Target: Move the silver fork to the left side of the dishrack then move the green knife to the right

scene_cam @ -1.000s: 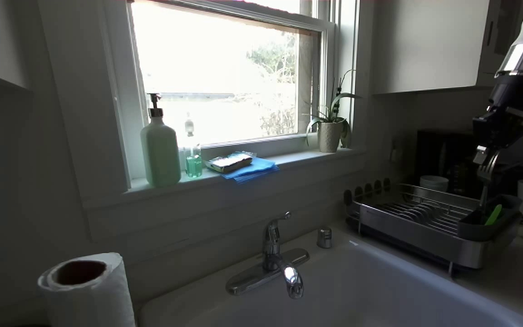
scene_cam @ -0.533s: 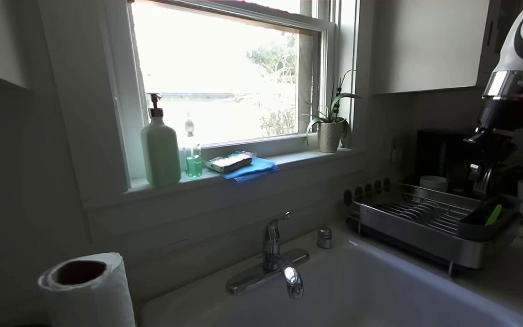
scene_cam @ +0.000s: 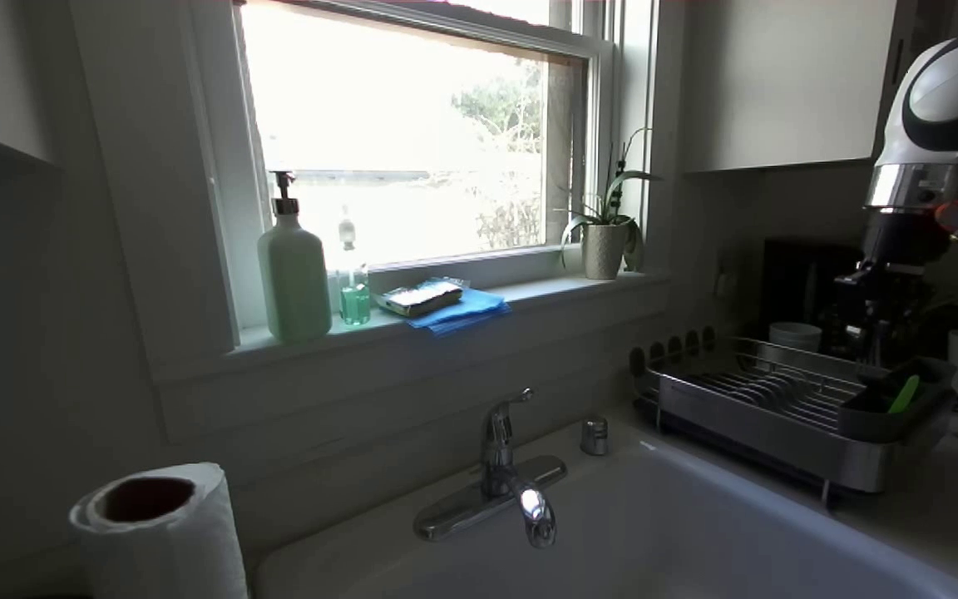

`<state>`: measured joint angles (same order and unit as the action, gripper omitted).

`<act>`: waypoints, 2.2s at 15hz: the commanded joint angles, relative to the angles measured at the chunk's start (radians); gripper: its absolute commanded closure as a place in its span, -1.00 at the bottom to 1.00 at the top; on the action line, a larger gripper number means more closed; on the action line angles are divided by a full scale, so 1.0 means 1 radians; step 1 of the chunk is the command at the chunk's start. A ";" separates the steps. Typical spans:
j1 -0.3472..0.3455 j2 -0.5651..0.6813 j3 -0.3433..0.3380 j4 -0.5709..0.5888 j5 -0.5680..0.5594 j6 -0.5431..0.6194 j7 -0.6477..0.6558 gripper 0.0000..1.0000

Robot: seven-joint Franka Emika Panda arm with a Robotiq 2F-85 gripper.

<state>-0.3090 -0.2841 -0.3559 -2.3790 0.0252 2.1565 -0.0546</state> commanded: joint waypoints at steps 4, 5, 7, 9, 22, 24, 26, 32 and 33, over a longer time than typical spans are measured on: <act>-0.011 -0.008 0.021 0.021 -0.066 -0.084 -0.002 -0.66; -0.009 -0.014 0.021 0.016 -0.062 -0.078 -0.005 -0.79; -0.005 -0.019 0.019 0.012 -0.043 -0.060 -0.012 -0.99; -0.002 -0.026 0.016 0.008 -0.028 -0.055 -0.021 -1.00; -0.004 0.043 0.014 0.036 -0.023 -0.244 -0.001 -1.00; -0.009 0.061 0.007 0.040 -0.012 -0.264 0.012 -0.89; -0.015 0.076 0.002 0.044 -0.005 -0.273 0.032 -0.52; -0.027 0.093 -0.024 0.055 0.076 -0.271 0.027 -0.23; -0.028 0.091 -0.028 0.060 0.092 -0.271 0.024 -0.28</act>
<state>-0.3270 -0.2072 -0.3723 -2.3549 0.0552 1.9136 -0.0212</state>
